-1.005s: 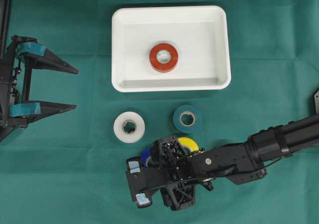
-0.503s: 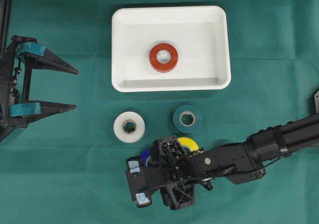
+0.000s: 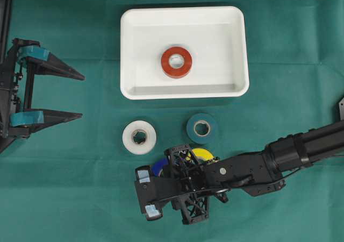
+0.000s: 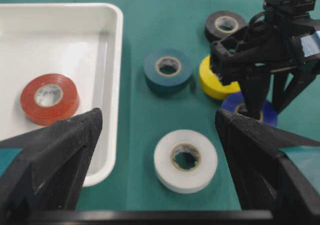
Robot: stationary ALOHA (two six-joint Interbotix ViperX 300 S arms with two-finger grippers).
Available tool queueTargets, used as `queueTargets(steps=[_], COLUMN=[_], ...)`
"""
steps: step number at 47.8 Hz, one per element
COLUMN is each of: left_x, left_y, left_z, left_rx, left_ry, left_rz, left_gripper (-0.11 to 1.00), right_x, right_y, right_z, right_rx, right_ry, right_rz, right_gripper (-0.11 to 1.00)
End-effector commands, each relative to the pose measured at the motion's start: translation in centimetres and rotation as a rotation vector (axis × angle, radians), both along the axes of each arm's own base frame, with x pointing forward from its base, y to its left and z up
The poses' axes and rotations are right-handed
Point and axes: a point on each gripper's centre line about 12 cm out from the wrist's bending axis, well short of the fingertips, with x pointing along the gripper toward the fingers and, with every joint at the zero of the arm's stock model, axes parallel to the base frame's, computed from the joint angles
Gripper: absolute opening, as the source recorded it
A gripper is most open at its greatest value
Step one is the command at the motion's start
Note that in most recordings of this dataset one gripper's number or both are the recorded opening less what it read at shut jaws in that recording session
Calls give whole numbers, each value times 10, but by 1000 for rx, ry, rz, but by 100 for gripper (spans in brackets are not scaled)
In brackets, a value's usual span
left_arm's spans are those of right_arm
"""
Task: Pick up the tape from a random location and place it into the white case.
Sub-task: 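Lift the blue tape roll with the right gripper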
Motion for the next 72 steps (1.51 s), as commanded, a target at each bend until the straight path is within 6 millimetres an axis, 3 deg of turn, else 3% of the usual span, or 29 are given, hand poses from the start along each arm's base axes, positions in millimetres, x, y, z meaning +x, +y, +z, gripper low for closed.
queueTargets(steps=[1, 13, 21, 44, 72], left_x=[2, 2, 2, 2, 1], left_y=[-1, -1, -1, -1, -1], left_z=[5, 5, 3, 5, 4], left_rx=[-3, -3, -3, -3, -3], left_ry=[-12, -12, -8, -12, -6], left_rz=[-2, -2, -2, -2, -2], left_gripper=[96, 96, 96, 96, 96], right_x=[3, 4, 3, -18, -56], right_y=[2, 2, 2, -6, -19], right_z=[12, 13, 27, 120, 211], right_rx=[9, 10, 11, 22, 35], right_ry=[-31, -34, -38, -93, -179], right_rz=[2, 2, 0, -5, -10], right_gripper=[35, 35, 35, 32, 32])
